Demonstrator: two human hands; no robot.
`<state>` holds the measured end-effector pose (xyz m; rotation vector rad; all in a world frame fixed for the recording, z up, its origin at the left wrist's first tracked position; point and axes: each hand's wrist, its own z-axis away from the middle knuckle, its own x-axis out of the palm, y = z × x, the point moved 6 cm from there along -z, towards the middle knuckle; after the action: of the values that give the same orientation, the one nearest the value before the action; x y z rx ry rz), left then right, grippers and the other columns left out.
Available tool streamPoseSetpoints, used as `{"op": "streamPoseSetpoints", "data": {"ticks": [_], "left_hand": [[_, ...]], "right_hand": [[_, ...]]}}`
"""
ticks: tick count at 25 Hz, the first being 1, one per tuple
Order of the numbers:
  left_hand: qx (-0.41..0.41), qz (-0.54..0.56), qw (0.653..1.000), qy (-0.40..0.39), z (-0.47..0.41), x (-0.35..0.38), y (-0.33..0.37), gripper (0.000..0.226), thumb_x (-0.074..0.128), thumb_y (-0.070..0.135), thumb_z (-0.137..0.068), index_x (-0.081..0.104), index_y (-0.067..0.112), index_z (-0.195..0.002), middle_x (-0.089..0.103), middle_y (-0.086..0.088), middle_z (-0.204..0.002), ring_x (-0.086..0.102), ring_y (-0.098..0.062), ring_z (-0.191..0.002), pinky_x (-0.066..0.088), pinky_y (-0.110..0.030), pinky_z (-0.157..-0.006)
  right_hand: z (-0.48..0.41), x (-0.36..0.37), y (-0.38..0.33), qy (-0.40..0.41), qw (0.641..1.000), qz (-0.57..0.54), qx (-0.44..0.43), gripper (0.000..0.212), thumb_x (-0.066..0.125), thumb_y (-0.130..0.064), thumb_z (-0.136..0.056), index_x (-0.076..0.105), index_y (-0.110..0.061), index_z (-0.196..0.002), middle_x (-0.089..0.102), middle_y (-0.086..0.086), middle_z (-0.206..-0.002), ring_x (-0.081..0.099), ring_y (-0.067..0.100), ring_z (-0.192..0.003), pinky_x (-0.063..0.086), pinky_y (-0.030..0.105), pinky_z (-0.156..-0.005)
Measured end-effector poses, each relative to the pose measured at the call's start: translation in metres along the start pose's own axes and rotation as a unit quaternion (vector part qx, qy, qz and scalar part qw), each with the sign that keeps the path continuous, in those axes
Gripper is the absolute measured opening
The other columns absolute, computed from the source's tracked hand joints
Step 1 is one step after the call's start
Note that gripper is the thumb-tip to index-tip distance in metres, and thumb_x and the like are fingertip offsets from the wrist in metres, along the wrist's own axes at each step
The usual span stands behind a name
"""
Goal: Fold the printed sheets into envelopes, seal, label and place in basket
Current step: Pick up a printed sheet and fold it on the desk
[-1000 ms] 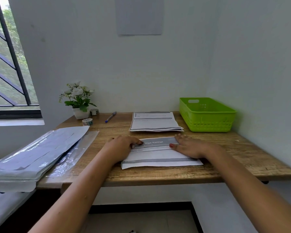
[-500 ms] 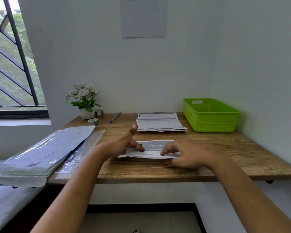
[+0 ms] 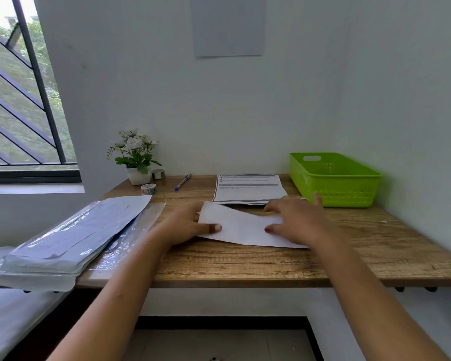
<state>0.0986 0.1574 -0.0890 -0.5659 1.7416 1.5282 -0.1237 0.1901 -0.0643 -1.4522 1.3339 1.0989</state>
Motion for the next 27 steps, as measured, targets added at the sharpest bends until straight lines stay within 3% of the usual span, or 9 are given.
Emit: {"op": "streamPoseSetpoints", "data": {"ticks": [2, 3, 6, 7, 9, 13, 16, 19, 27], "left_hand": [[0.028, -0.050, 0.997, 0.053, 0.000, 0.005, 0.007, 0.078, 0.071, 0.047, -0.075, 0.029, 0.037, -0.140, 0.049, 0.001, -0.138, 0.049, -0.017, -0.116, 0.040, -0.034, -0.097], [0.044, -0.072, 0.994, 0.069, 0.002, 0.010, 0.011, 0.081, 0.070, 0.042, -0.078, 0.023, 0.037, -0.143, 0.040, 0.002, -0.145, 0.042, -0.021, -0.127, 0.036, -0.039, -0.104], [0.078, -0.210, 0.971, 0.088, 0.007, 0.034, 0.024, 0.049, 0.049, 0.028, -0.093, 0.036, 0.035, -0.139, 0.020, 0.006, -0.155, 0.020, -0.022, -0.141, 0.025, -0.047, -0.110], [0.074, -0.249, 0.962, 0.087, 0.008, 0.042, 0.027, 0.042, 0.043, 0.024, -0.094, 0.042, 0.035, -0.135, 0.016, 0.007, -0.156, 0.014, -0.023, -0.142, 0.020, -0.051, -0.111], [0.051, -0.288, 0.953, 0.083, 0.009, 0.050, 0.027, 0.040, 0.037, 0.022, -0.096, 0.045, 0.033, -0.133, 0.010, 0.009, -0.158, 0.000, -0.023, -0.145, 0.008, -0.056, -0.112], [0.030, -0.251, 0.968, -0.001, 0.009, 0.050, 0.020, 0.047, 0.027, 0.027, -0.100, 0.025, 0.031, -0.146, 0.018, 0.006, -0.157, 0.011, -0.018, -0.146, 0.009, -0.045, -0.116], [0.020, -0.241, 0.969, -0.048, 0.012, 0.050, 0.013, 0.049, 0.020, 0.036, -0.100, 0.011, 0.036, -0.148, 0.005, 0.012, -0.158, 0.000, -0.014, -0.146, 0.002, -0.044, -0.116], [0.009, -0.266, 0.963, -0.033, 0.013, 0.052, 0.009, 0.049, 0.015, 0.042, -0.099, 0.006, 0.041, -0.147, 0.000, 0.013, -0.158, -0.004, -0.014, -0.146, -0.002, -0.049, -0.115], [-0.028, -0.270, 0.960, -0.070, 0.015, 0.034, -0.012, 0.046, 0.016, 0.041, -0.100, 0.007, 0.048, -0.145, 0.001, 0.012, -0.158, 0.000, -0.016, -0.146, -0.001, -0.057, -0.114]], "right_hand": [[0.007, 0.011, -0.015, 0.036, 0.998, 0.042, -0.002, 0.047, 0.058, -0.034, -0.089, 0.045, -0.034, -0.134, 0.042, -0.005, -0.144, 0.034, 0.018, -0.137, 0.007, 0.060, -0.112], [0.012, 0.014, -0.026, 0.064, 0.997, 0.033, -0.012, 0.045, 0.055, -0.022, -0.089, 0.047, -0.029, -0.133, 0.042, -0.003, -0.144, 0.035, 0.019, -0.136, 0.009, 0.058, -0.113], [0.027, 0.023, -0.065, 0.073, 0.993, -0.084, -0.050, 0.039, 0.048, -0.006, -0.088, 0.054, -0.018, -0.125, 0.056, 0.005, -0.130, 0.052, 0.024, -0.118, 0.036, 0.040, -0.104], [0.030, 0.029, -0.076, 0.047, 0.989, -0.125, -0.061, 0.038, 0.046, -0.008, -0.090, 0.053, -0.016, -0.126, 0.056, 0.006, -0.130, 0.052, 0.024, -0.118, 0.038, 0.038, -0.102], [0.033, 0.040, -0.089, -0.018, 0.985, -0.146, -0.084, 0.045, 0.037, -0.017, -0.095, 0.039, -0.014, -0.140, 0.043, 0.007, -0.146, 0.038, 0.022, -0.135, 0.026, 0.038, -0.113], [0.030, 0.050, -0.081, -0.096, 0.985, -0.108, -0.092, 0.055, 0.018, -0.039, -0.102, 0.013, -0.019, -0.152, 0.011, -0.001, -0.161, 0.008, 0.013, -0.148, 0.004, 0.035, -0.119], [0.032, 0.053, -0.072, -0.116, 0.985, -0.086, -0.091, 0.063, 0.015, -0.052, -0.099, 0.008, -0.020, -0.152, 0.005, -0.002, -0.161, 0.002, 0.013, -0.148, 0.002, 0.034, -0.119], [0.032, 0.053, -0.049, -0.134, 0.985, -0.084, -0.071, 0.070, 0.014, -0.059, -0.096, 0.005, -0.019, -0.152, 0.002, -0.003, -0.161, 0.001, 0.012, -0.148, 0.001, 0.033, -0.119], [0.046, 0.050, 0.012, -0.136, 0.987, -0.080, 0.008, 0.078, 0.015, -0.065, -0.092, 0.003, -0.016, -0.152, -0.001, 0.000, -0.161, -0.001, 0.016, -0.148, 0.003, 0.035, -0.120]]}}
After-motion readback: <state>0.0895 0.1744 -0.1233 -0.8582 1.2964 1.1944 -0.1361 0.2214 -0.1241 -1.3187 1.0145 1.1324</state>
